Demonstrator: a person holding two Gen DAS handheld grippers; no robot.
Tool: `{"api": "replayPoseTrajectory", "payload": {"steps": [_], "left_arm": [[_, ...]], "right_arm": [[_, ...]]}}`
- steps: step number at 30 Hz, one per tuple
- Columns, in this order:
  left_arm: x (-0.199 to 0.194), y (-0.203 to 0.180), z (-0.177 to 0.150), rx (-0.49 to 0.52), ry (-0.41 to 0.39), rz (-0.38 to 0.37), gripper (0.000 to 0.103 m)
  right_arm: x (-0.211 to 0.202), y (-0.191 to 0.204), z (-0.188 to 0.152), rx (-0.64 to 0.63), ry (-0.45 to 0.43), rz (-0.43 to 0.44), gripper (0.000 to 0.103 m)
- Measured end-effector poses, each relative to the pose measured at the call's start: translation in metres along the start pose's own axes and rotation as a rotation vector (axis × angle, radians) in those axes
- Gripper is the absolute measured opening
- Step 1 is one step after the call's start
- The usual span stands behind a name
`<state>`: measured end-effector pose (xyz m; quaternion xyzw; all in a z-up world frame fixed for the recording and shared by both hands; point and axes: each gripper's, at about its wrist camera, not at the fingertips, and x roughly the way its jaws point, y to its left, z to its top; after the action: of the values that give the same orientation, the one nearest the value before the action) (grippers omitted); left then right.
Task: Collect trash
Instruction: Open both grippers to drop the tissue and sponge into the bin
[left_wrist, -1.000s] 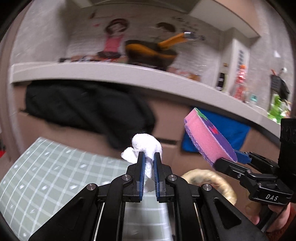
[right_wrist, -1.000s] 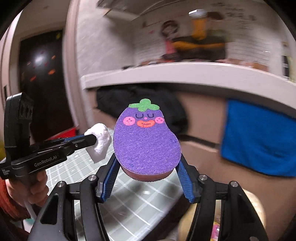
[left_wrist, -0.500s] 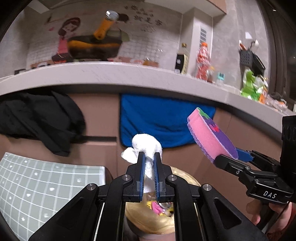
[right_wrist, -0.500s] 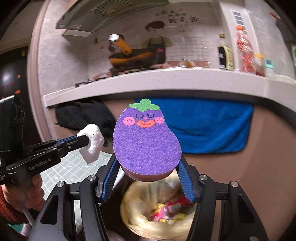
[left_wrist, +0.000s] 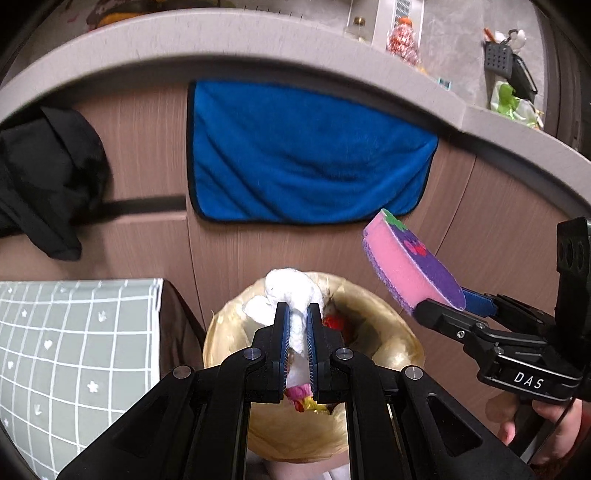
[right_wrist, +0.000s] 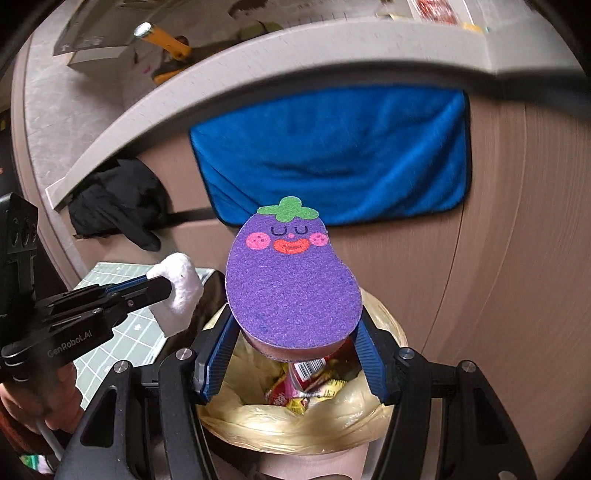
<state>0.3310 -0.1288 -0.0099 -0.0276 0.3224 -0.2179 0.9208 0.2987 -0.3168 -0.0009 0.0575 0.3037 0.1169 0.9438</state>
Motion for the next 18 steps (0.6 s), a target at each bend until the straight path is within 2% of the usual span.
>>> {"api": "replayPoseTrajectory", "payload": {"steps": [10,11,13,14,15,18], "left_arm": [[0.024,0.010,-0.007,-0.014,0.069,-0.006,0.012],[0.026,0.011,-0.007,-0.015,0.077,-0.004,0.015],[0.030,0.015,-0.007,-0.033,0.095,-0.018,0.036],[0.031,0.017,-0.007,-0.041,0.097,-0.025,0.041],[0.031,0.019,-0.007,-0.050,0.096,-0.030,0.045],[0.029,0.022,-0.005,-0.057,0.108,-0.028,0.045]], "right_arm": [[0.026,-0.005,0.000,0.023,0.053,0.006,0.059],[0.029,-0.006,-0.001,0.026,0.059,0.007,0.060],[0.033,-0.006,-0.003,0.035,0.070,-0.006,0.061],[0.034,-0.007,-0.004,0.038,0.073,-0.015,0.061],[0.035,-0.007,-0.005,0.040,0.074,-0.022,0.062],[0.035,-0.007,-0.007,0.047,0.070,-0.032,0.063]]}}
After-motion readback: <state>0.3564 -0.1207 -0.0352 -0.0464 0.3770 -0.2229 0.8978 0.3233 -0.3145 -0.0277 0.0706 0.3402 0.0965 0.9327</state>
